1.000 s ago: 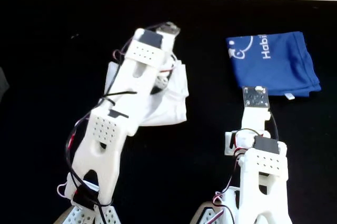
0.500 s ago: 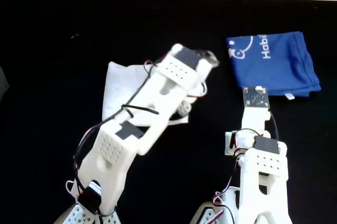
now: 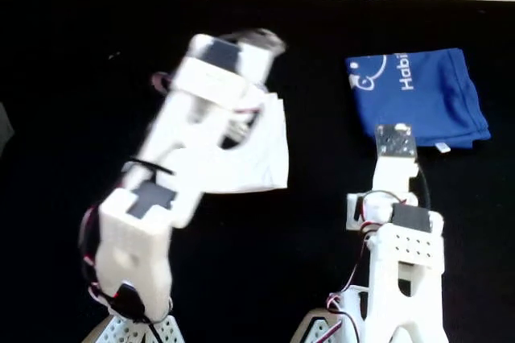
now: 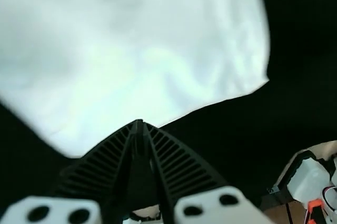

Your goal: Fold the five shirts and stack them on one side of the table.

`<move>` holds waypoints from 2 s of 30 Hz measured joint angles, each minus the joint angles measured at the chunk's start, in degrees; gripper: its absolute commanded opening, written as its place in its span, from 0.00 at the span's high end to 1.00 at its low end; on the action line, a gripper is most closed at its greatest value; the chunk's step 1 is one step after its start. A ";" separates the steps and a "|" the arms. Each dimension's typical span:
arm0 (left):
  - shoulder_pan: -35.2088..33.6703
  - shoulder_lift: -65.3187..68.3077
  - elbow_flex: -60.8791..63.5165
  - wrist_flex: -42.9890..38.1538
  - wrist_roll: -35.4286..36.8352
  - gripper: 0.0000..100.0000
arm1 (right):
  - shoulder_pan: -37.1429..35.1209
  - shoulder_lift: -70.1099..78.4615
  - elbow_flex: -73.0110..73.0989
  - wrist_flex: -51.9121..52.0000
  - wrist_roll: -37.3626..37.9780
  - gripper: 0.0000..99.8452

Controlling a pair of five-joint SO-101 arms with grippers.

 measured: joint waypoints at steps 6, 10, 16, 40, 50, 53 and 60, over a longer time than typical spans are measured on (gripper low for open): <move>-12.40 -1.76 14.33 -0.70 -5.80 0.99 | -0.09 0.09 -13.01 7.30 0.00 0.99; -18.29 -1.76 22.77 -4.31 -9.76 0.99 | -6.33 5.10 -23.03 12.04 0.00 0.99; -23.30 -1.76 33.76 -17.05 -11.16 0.99 | -17.05 21.36 -38.59 14.77 0.00 0.99; -14.86 -19.34 41.76 -21.71 -8.26 0.99 | -28.57 81.67 -101.36 20.84 -7.12 0.99; -16.62 -19.34 58.73 -40.62 -7.82 0.99 | -29.01 96.79 -111.21 21.54 -7.12 0.99; -17.76 -20.13 60.75 -43.52 -8.44 0.99 | -26.90 102.42 -115.78 21.54 -7.12 0.99; -18.20 -21.19 62.51 -45.45 -10.29 0.99 | -24.88 106.73 -129.05 27.16 -7.12 0.99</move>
